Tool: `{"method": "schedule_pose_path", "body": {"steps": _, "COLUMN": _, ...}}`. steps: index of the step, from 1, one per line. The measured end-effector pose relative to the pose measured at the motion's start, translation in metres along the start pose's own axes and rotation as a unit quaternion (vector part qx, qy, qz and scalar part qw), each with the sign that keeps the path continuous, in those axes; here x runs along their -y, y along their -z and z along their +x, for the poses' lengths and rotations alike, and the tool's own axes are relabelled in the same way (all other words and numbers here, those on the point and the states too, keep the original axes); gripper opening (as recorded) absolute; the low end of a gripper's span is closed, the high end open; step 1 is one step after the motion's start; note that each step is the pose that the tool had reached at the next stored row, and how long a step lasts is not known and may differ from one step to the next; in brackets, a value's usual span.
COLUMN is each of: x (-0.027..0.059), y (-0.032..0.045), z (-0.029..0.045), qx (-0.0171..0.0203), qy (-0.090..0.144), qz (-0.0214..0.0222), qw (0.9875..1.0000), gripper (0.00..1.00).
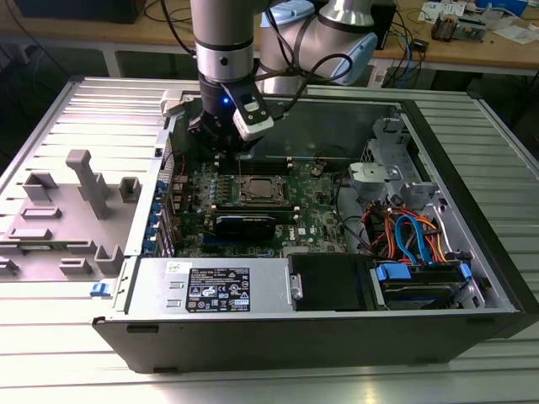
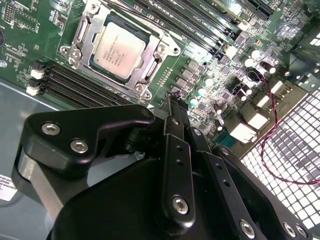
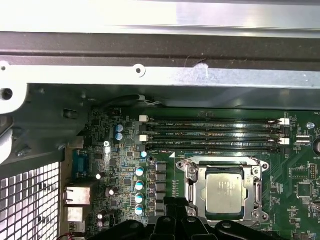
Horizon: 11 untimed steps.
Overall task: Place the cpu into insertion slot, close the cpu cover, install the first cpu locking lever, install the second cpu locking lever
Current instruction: 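Install the first cpu locking lever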
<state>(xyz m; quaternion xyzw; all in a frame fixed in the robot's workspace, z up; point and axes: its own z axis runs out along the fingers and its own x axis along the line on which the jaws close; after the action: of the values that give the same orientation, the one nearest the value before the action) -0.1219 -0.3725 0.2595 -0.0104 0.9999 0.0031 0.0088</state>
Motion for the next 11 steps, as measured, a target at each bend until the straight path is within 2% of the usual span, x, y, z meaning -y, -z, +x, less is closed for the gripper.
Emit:
{"method": "schedule_pose_path", "body": {"steps": 7, "x": -0.0027, "y": 0.0001, "z": 0.0057, "qx": 0.0009, "qy": 0.001, "qz": 0.0000, "qw": 1.0000, "gripper": 0.11}}
{"method": "schedule_pose_path", "body": {"steps": 9, "x": -0.0105, "y": 0.0000, "z": 0.0055, "qx": 0.0010, "qy": 0.004, "qz": 0.0004, "qw": 1.0000, "gripper": 0.11}}
{"method": "schedule_pose_path", "body": {"steps": 11, "x": -0.0125, "y": 0.0001, "z": 0.0055, "qx": 0.0010, "qy": 0.005, "qz": 0.0004, "qw": 1.0000, "gripper": 0.11}}
